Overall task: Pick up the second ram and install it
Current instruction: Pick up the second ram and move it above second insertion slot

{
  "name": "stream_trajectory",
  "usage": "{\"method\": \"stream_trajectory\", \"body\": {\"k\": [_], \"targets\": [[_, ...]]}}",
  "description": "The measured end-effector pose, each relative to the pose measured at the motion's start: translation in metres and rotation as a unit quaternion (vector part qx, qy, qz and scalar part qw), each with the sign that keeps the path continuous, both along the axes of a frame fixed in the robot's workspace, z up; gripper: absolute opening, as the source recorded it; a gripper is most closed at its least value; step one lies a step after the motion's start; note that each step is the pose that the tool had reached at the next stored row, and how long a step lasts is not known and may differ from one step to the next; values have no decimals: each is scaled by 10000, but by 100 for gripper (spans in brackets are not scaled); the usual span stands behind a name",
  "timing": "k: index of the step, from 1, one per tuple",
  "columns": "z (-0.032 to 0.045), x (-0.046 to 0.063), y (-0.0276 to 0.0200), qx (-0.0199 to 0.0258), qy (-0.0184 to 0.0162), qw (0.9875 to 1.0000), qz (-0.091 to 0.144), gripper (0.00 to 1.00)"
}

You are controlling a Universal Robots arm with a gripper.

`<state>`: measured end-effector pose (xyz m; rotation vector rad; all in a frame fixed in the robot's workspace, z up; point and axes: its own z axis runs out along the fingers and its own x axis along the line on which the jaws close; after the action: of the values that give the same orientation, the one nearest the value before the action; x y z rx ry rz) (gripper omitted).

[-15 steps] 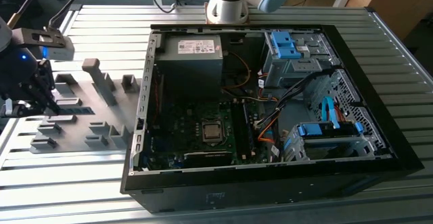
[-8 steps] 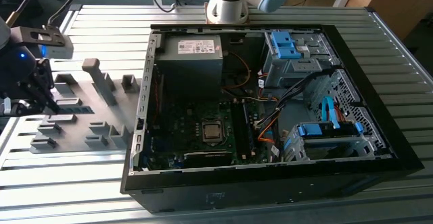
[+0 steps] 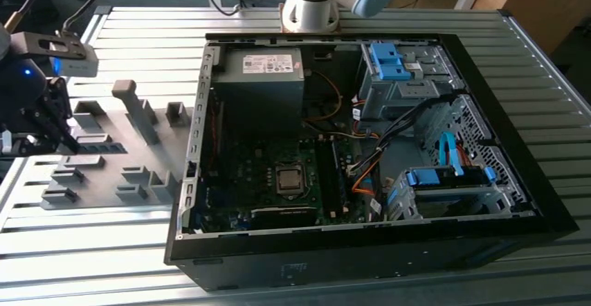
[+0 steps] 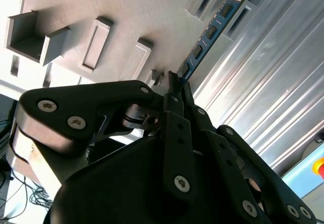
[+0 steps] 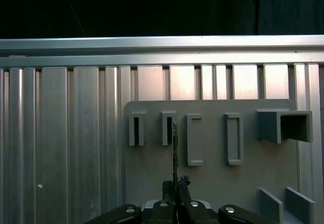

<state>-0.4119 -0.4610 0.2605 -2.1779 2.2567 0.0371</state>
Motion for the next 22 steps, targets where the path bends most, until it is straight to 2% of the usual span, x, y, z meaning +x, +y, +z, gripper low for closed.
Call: {"method": "stream_trajectory", "body": {"k": [14, 22], "targets": [[76, 0, 0, 0, 0, 10000, 0, 14], [88, 0, 0, 0, 0, 10000, 0, 14]]}}
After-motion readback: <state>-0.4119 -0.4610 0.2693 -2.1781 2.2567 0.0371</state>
